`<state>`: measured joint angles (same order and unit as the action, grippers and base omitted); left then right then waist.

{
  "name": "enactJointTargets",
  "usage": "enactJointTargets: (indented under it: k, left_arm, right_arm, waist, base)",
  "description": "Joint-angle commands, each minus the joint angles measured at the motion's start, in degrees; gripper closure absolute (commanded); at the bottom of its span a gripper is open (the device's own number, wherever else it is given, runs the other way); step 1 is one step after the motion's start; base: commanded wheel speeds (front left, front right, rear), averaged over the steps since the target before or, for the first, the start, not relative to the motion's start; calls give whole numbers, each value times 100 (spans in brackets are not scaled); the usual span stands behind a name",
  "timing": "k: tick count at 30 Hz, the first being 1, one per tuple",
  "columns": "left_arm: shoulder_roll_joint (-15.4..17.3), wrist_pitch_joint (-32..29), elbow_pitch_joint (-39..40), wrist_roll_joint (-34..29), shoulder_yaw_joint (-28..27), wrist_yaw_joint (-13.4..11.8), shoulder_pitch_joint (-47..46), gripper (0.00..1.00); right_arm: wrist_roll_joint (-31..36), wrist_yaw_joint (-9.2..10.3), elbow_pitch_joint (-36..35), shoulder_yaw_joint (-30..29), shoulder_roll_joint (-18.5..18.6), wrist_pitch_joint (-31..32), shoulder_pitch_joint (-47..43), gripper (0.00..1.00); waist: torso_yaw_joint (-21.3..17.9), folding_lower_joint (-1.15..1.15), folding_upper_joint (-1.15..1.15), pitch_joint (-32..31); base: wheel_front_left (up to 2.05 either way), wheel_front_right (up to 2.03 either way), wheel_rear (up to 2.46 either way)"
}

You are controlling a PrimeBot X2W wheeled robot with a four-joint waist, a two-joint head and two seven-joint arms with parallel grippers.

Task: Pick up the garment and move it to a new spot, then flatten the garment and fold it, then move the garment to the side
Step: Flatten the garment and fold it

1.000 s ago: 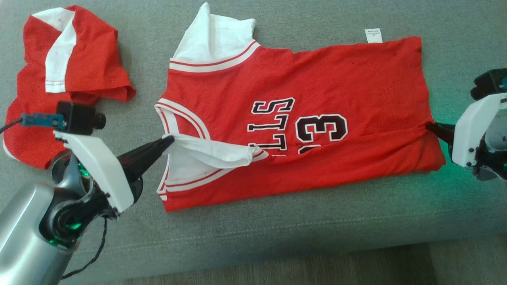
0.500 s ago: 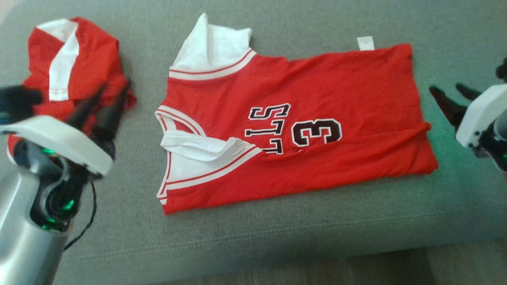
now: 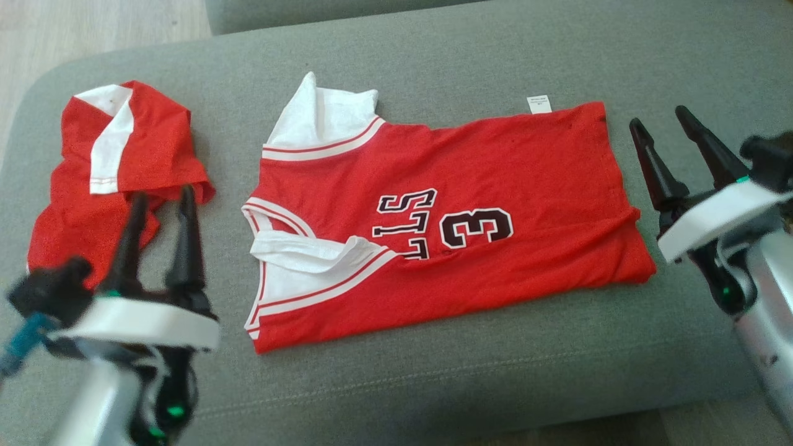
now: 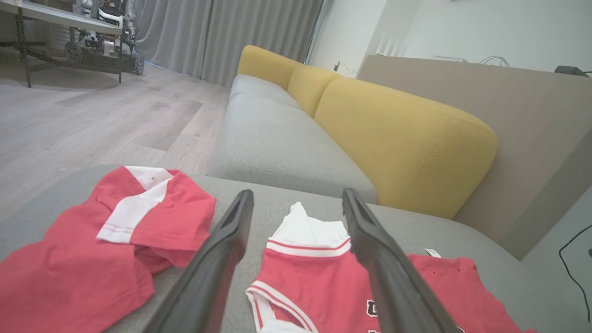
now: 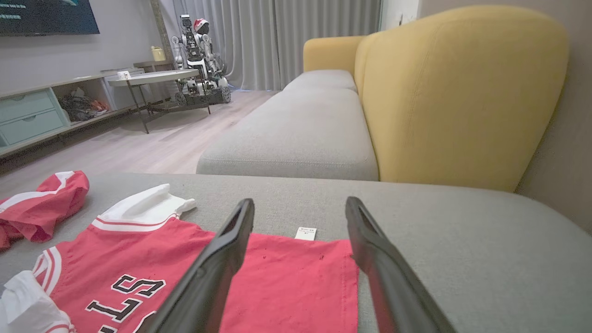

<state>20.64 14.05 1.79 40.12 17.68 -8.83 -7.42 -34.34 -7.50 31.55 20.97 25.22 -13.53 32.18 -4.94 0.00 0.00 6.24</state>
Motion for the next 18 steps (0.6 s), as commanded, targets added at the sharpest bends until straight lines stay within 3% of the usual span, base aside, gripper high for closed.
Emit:
enactJointTargets:
  k: [1, 5, 10, 14, 18]
  left_arm:
    - [50, 58, 193, -93, -283, -38, -173, 0]
    - [-542, 91, 321, -619, -499, 41, 187, 0]
    - [-1241, 93, 170, -1465, -741, 249, 641, 0]
    - [-1619, 94, 124, -2055, -894, 493, 886, 0]
    - [-1750, 94, -15, -2335, -920, 603, 1083, 0]
  right_arm:
    - [167, 1, -242, -80, 1, -87, -47, 0]
    - [1269, 1, -989, -836, -359, -142, -633, 0]
    - [2158, 1, -2084, -1715, -1187, -145, -1582, 0]
    - [2762, 1, -2471, -1888, -1610, -146, -2097, 0]
    - [2986, 1, -2639, -1932, -1879, -146, -2368, 0]
  waist:
    - [1, 0, 0, -35]
    - [6, 0, 0, -76]
    - [14, 0, 0, -91]
    - [27, 0, 0, -111]
    - [3, 0, 0, -134]
  base:
    - [0, 0, 0]
    - [0, 0, 0]
    - [0, 0, 0]
    - [0, 0, 0]
    - [0, 0, 0]
